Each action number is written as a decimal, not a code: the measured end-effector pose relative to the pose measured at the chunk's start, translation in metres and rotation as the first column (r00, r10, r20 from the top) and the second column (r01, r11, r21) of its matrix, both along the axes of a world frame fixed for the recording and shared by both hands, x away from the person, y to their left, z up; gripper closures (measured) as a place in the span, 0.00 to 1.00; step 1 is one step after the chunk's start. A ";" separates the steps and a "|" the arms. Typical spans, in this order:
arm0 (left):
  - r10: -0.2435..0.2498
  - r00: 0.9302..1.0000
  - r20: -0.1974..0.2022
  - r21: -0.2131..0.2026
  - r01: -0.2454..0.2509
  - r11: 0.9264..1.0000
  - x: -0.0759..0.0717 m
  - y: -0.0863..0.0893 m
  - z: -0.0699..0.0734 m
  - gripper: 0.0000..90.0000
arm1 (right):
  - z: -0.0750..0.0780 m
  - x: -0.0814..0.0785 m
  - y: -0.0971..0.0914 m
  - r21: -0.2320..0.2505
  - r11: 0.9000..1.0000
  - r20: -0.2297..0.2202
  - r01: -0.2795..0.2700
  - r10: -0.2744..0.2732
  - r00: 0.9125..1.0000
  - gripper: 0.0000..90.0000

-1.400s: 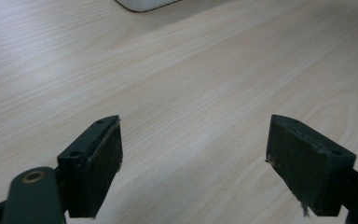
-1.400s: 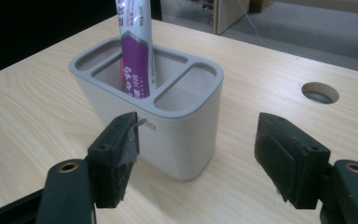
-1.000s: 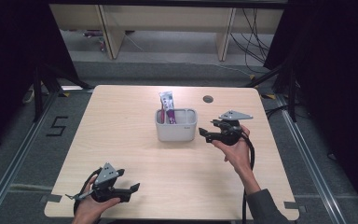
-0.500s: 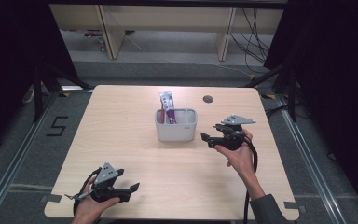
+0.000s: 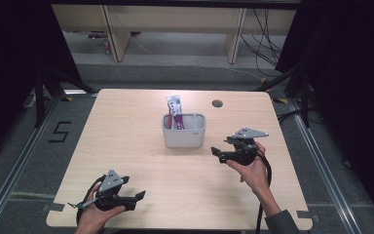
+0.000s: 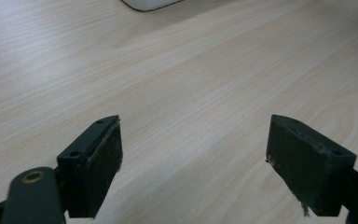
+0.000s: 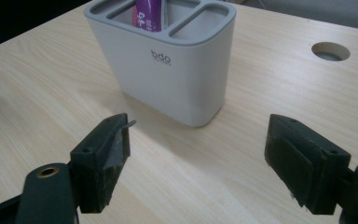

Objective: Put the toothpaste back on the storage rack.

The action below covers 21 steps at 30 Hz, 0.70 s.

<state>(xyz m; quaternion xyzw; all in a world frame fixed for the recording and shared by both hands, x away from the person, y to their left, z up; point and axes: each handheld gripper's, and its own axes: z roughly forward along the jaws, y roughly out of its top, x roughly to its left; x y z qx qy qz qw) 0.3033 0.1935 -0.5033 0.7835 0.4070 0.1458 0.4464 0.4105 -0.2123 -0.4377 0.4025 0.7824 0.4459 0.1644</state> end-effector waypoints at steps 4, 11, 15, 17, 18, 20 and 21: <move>-0.001 1.000 0.002 0.000 0.001 1.000 0.000 0.000 0.000 0.20 | -0.005 -0.001 0.001 0.001 1.000 -0.014 0.003 -0.003 1.000 0.25; -0.002 1.000 -0.002 0.007 0.002 1.000 -0.001 0.001 0.000 0.20 | -0.007 -0.005 0.000 -0.005 1.000 -0.045 0.011 -0.011 0.999 0.25; -0.003 1.000 0.004 0.004 0.003 1.000 0.000 0.002 0.001 0.20 | -0.008 -0.007 -0.001 -0.021 1.000 -0.026 0.006 -0.007 1.000 0.25; 0.001 1.000 0.003 0.004 -0.001 1.000 0.000 0.003 0.001 0.20 | -0.008 -0.007 -0.003 -0.029 1.000 -0.021 -0.009 0.009 1.000 0.25; 0.000 1.000 0.004 0.006 0.000 1.000 0.000 0.003 0.001 0.20 | -0.010 -0.009 -0.003 -0.018 1.000 -0.026 -0.009 0.009 1.000 0.25; 0.003 1.000 0.003 0.005 -0.003 1.000 -0.001 0.003 0.001 0.20 | -0.009 -0.011 -0.003 -0.028 1.000 -0.042 0.007 -0.008 0.999 0.24; -0.001 1.000 0.006 0.008 0.001 1.000 0.000 0.003 0.001 0.20 | -0.010 -0.012 -0.005 -0.041 0.999 -0.020 -0.002 0.001 1.000 0.24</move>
